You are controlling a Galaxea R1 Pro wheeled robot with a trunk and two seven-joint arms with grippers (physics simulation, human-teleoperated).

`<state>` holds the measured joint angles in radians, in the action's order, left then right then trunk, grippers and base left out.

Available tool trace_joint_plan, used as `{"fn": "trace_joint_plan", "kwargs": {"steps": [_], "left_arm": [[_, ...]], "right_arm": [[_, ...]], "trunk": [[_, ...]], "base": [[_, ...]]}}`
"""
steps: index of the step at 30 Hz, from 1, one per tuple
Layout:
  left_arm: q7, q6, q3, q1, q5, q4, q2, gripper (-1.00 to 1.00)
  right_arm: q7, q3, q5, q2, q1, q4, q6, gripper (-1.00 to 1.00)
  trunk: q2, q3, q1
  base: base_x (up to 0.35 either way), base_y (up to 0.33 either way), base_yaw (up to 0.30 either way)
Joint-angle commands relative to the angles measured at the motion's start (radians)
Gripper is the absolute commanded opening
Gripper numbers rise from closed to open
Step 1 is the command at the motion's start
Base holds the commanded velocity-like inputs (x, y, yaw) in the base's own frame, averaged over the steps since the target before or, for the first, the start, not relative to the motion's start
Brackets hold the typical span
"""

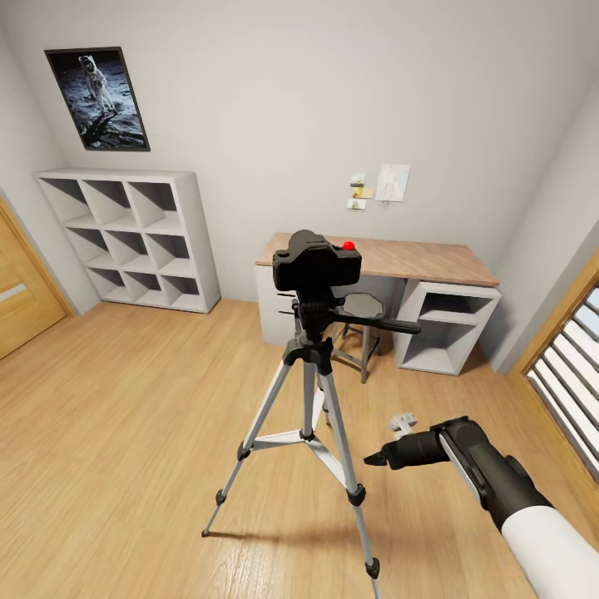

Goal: Attach the digital camera to the camera tripod in the bedroom.

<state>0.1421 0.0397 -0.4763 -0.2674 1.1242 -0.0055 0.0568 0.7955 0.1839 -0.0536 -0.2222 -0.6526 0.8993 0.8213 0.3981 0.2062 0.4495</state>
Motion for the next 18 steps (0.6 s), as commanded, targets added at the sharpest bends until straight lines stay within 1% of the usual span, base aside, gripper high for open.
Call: {"fn": "trace_joint_plan", "kwargs": {"steps": [1, 5, 6, 11, 14, 18], "left_arm": [[0.004, 0.002, -0.008, -0.001, 0.008, -0.001, 0.0, 1.0], [0.004, 0.002, -0.008, -0.001, 0.008, -0.001, 0.0, 1.0], [0.004, 0.002, -0.008, 0.0, 0.008, 0.0, 0.0, 1.0], [0.004, 0.002, -0.008, 0.0, 0.008, 0.001, 0.0, 1.0], [0.004, 0.002, -0.008, -0.001, 0.008, 0.001, 0.0, 1.0], [0.004, 0.002, -0.008, -0.001, 0.009, 0.001, 0.0, 1.0]], "right_arm": [[0.004, 0.001, -0.01, -0.002, -0.001, -0.005, 0.001, 1.0], [-0.01, 0.0, -0.022, -0.01, -0.001, -0.03, -0.005, 1.0], [-0.029, -0.001, -0.026, -0.017, -0.001, -0.054, -0.007, 1.0], [-0.082, -0.002, -0.029, -0.025, -0.001, -0.101, -0.017, 1.0], [-0.12, -0.002, -0.03, -0.027, -0.001, -0.14, -0.04, 1.0], [-0.168, -0.003, -0.03, -0.028, -0.001, -0.215, -0.094, 1.0]], "trunk": [[0.002, 0.002, 0.001], [0.002, 0.002, 0.001], [0.002, 0.002, 0.001], [0.002, 0.002, 0.001], [0.002, 0.002, 0.001], [0.002, 0.002, 0.001]], "base": [[0.0, 0.0, 0.0], [0.0, 0.0, 0.0], [0.0, 0.0, 0.0], [0.0, 0.0, 0.0], [0.0, 0.0, 0.0], [0.0, 0.0, 0.0]]}}
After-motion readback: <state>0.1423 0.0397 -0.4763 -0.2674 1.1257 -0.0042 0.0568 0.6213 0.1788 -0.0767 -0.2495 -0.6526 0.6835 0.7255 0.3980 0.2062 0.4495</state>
